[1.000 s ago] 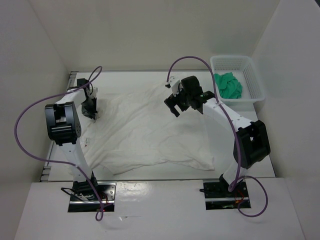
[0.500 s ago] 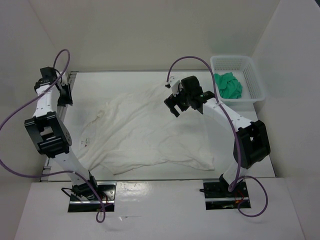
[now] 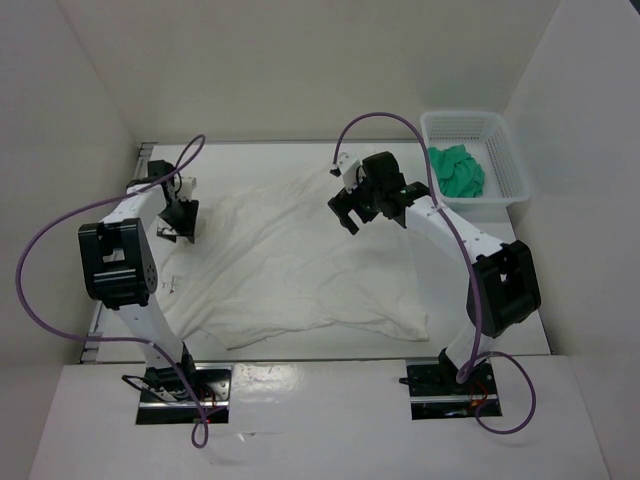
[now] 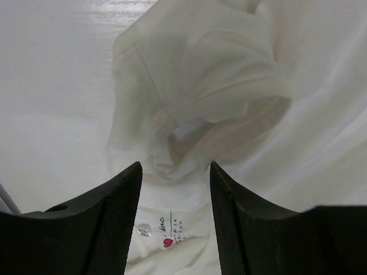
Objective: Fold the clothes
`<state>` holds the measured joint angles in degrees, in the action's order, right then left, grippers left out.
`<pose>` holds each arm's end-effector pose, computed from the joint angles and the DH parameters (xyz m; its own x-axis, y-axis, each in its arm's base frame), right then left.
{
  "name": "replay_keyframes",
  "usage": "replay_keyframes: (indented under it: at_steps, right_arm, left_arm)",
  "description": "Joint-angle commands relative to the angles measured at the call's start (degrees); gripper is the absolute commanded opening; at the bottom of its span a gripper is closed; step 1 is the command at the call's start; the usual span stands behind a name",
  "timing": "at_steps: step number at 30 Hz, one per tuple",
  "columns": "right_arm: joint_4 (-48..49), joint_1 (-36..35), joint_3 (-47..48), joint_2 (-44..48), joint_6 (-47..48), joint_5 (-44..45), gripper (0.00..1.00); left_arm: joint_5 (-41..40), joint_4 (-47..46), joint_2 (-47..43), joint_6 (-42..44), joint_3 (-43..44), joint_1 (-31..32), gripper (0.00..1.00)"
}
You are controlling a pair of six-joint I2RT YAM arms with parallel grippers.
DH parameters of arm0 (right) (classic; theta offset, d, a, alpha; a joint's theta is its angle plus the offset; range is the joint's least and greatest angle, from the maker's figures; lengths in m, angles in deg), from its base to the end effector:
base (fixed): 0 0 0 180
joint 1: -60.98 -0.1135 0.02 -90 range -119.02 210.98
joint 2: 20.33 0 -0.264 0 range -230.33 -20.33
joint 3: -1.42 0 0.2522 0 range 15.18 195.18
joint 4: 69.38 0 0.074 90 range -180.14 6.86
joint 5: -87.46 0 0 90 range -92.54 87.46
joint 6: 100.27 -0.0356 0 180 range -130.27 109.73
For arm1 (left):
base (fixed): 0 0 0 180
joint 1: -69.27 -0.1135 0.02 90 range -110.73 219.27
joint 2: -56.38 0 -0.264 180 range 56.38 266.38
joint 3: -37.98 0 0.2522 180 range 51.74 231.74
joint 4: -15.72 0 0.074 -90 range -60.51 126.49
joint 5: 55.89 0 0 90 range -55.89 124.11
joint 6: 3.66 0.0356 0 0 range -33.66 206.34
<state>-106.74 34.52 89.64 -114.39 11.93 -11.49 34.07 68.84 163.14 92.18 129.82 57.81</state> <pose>0.3280 0.1694 0.2764 -0.3627 -0.5975 -0.7152 -0.7331 0.6568 -0.1768 0.3732 0.0757 0.1997 -0.9245 -0.0836 -0.3720 -0.1054 0.9937 0.0387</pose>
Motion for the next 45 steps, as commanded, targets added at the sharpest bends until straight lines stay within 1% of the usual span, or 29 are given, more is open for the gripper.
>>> replay_keyframes:
  at_steps: [1,2,7,10,13,21,23,26,30,31,32,35,37,38,45]
  right_arm:
    - [1.8,0.3,0.3,2.7,0.3,-1.0,0.99]
    - [1.8,0.3,0.3,2.7,0.3,-1.0,0.99]
    - [1.3,0.3,0.3,2.7,0.3,-1.0,0.99]
    - [1.3,0.3,0.3,2.7,0.8,-1.0,0.99]
    - [1.3,0.3,0.3,2.7,0.8,-1.0,0.99]
    - [1.3,0.3,-0.2,2.1,0.8,-1.0,0.99]
    - [1.3,0.3,-0.2,2.1,0.8,-1.0,0.99]
    - [1.3,0.3,-0.2,2.1,0.8,-1.0,0.99]
    - [1.3,0.3,-0.2,2.1,0.8,-1.0,0.99]
    - [1.3,0.3,-0.2,2.1,0.8,-1.0,0.99]
    - [1.3,0.3,-0.2,2.1,0.8,-1.0,0.99]
    - [1.3,0.3,-0.2,2.1,0.8,-1.0,0.99]
    - [1.3,0.3,-0.2,2.1,0.8,-1.5,0.99]
    - [1.3,0.3,-0.2,2.1,0.8,-1.5,0.99]
    - [0.7,0.3,-0.2,2.1,0.8,-1.5,0.99]
  left_arm:
    - [-5.3,-3.2,-0.9,0.2,-1.8,0.0,0.58]
    - [-6.6,-3.2,-0.4,0.2,-1.8,0.9,0.58]
    - [-9.2,-4.5,0.6,0.2,-1.8,0.9,0.58]
    - [-8.7,-5.0,1.8,-0.3,-1.1,1.4,0.58]
    - [-6.5,-4.5,3.4,-0.9,0.3,2.1,0.58]
    - [-7.9,-5.1,5.7,-1.5,1.0,4.4,0.58]
    - [-8.4,-5.1,5.7,-1.5,1.0,4.4,0.54]
    - [-8.9,-5.1,5.7,-1.5,1.0,5.0,0.53]
    - [-10.1,-5.1,5.7,-1.5,1.5,5.0,0.47]
    - [-10.7,-5.1,5.7,-1.5,2.1,5.0,0.47]
    - [-10.7,-5.1,5.7,-0.9,2.1,5.0,0.44]
    - [-11.2,-5.1,5.7,-0.9,2.1,5.0,0.38]
    - [-11.2,-5.1,5.7,-0.9,2.1,5.0,0.31]
    - [-11.8,-5.6,5.7,-0.9,2.1,5.0,0.30]
    - [-13.7,-6.1,5.7,-0.4,1.6,5.5,0.30]
